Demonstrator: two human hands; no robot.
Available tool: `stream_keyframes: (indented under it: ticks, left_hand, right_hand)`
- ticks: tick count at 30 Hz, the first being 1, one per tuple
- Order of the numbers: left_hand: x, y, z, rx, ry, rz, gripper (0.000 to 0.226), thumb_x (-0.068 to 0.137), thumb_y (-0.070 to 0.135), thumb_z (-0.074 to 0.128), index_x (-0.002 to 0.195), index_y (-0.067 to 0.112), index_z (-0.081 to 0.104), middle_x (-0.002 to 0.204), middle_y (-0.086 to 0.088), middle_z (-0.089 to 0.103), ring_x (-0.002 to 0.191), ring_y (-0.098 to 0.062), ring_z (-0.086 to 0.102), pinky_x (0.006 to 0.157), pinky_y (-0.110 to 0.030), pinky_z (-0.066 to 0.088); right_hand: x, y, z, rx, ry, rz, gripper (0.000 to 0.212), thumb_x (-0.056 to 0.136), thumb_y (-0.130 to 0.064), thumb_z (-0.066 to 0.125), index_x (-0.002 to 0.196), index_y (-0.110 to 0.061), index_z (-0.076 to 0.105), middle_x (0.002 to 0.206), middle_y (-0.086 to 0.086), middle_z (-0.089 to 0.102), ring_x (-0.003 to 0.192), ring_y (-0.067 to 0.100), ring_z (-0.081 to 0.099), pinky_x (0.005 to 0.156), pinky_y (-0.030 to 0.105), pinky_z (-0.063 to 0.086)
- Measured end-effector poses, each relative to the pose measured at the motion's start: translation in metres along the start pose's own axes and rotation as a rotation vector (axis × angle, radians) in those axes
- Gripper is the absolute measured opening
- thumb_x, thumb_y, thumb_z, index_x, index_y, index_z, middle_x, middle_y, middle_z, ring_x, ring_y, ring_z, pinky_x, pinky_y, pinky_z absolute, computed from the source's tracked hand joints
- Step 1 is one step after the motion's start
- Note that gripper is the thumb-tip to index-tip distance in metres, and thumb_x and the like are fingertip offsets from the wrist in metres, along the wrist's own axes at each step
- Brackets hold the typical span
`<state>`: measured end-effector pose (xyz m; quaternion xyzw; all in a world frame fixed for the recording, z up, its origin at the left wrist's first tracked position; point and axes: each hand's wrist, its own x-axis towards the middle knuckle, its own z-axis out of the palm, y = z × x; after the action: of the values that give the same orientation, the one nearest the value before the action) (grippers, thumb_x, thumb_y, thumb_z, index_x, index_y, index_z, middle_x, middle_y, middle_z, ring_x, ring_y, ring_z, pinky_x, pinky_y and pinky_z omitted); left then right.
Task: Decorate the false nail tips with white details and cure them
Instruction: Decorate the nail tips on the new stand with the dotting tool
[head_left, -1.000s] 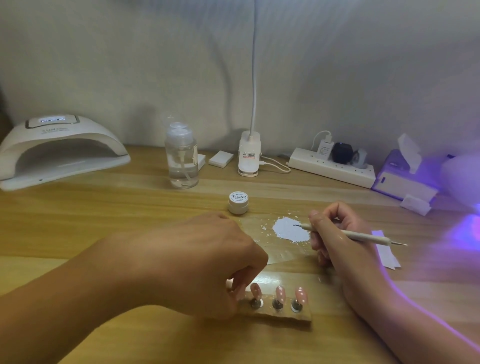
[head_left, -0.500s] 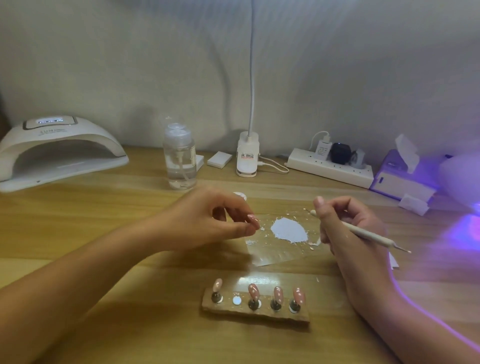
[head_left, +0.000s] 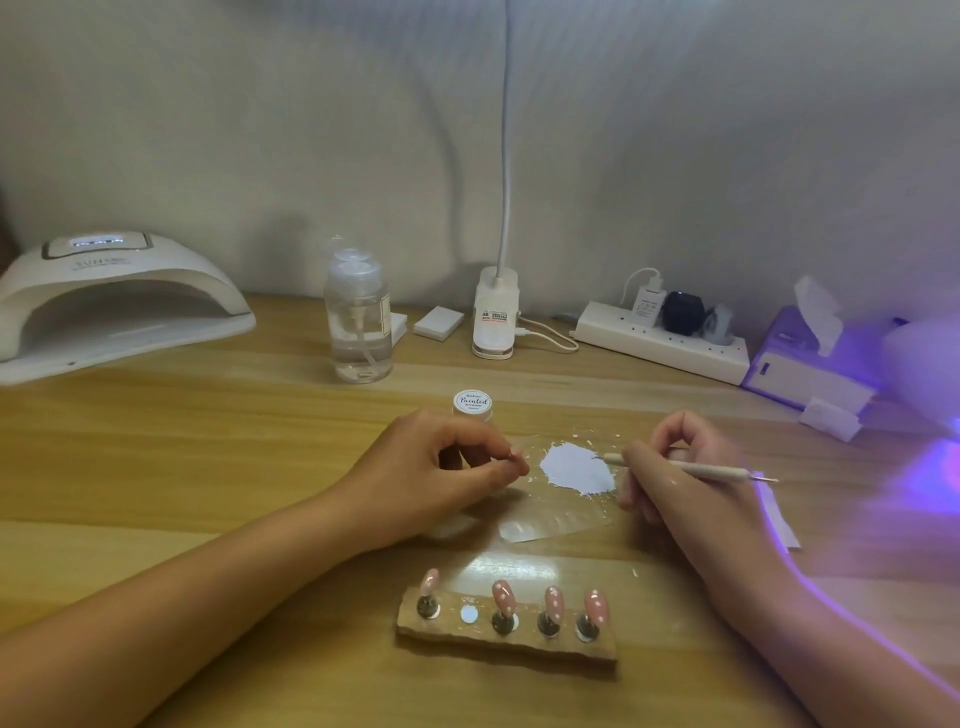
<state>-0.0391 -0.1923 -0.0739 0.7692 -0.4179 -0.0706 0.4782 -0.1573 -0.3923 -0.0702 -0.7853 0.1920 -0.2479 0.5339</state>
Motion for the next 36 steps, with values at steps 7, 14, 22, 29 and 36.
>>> stream_keyframes:
  ticks: [7,14,22,29,36]
  left_hand:
    - [-0.0028,0.0004,0.0020,0.115,-0.050,0.011,0.012,0.090,0.029,0.071,0.099,0.036,0.077,0.084,0.020,0.071,0.067,-0.005,0.060,0.061,-0.014,0.042]
    - [-0.0035,0.0004,0.0026,0.155,-0.006,0.058,0.016,0.088,0.026,0.072,0.094,0.041,0.074,0.090,0.017,0.062,0.073,-0.006,0.053,0.064,-0.014,0.040]
    - [-0.0021,-0.0032,0.0036,0.206,-0.053,0.097,0.013,0.091,0.027,0.070,0.094,0.039,0.072,0.090,0.027,0.064,0.077,-0.008,0.060,0.066,-0.017,0.044]
    - [-0.0026,-0.0041,0.0032,0.247,-0.046,0.145,0.009,0.091,0.031,0.070,0.093,0.040,0.071,0.089,0.027,0.062,0.080,-0.007,0.060,0.066,-0.019,0.046]
    - [-0.0026,-0.0035,0.0038,0.250,-0.031,0.152,0.008,0.090,0.030,0.070,0.092,0.038,0.072,0.088,0.027,0.063,0.079,-0.009,0.061,0.066,-0.023,0.049]
  right_hand:
    - [-0.0009,-0.0005,0.0014,-0.033,-0.022,0.007,0.019,0.079,-0.020,0.063,0.064,-0.023,0.052,0.058,0.004,0.070,0.041,0.006,0.049,0.039,0.019,0.036]
    - [-0.0009,-0.0016,0.0017,-0.068,-0.020,-0.004,0.017,0.083,-0.023,0.064,0.074,-0.014,0.052,0.062,0.002,0.072,0.047,0.003,0.058,0.050,0.022,0.040]
    - [-0.0015,-0.0010,0.0031,-0.158,-0.064,0.011,0.013,0.079,-0.021,0.061,0.071,-0.017,0.051,0.061,-0.001,0.072,0.048,0.003,0.059,0.056,0.028,0.039]
    - [-0.0010,-0.0011,0.0029,-0.154,-0.045,0.031,0.012,0.078,-0.022,0.061,0.070,-0.019,0.052,0.059,0.000,0.071,0.049,0.002,0.059,0.058,0.028,0.040]
    - [-0.0019,-0.0030,0.0023,-0.225,0.002,-0.005,0.013,0.079,-0.021,0.062,0.072,-0.013,0.054,0.056,-0.005,0.069,0.048,-0.004,0.056,0.046,0.011,0.037]
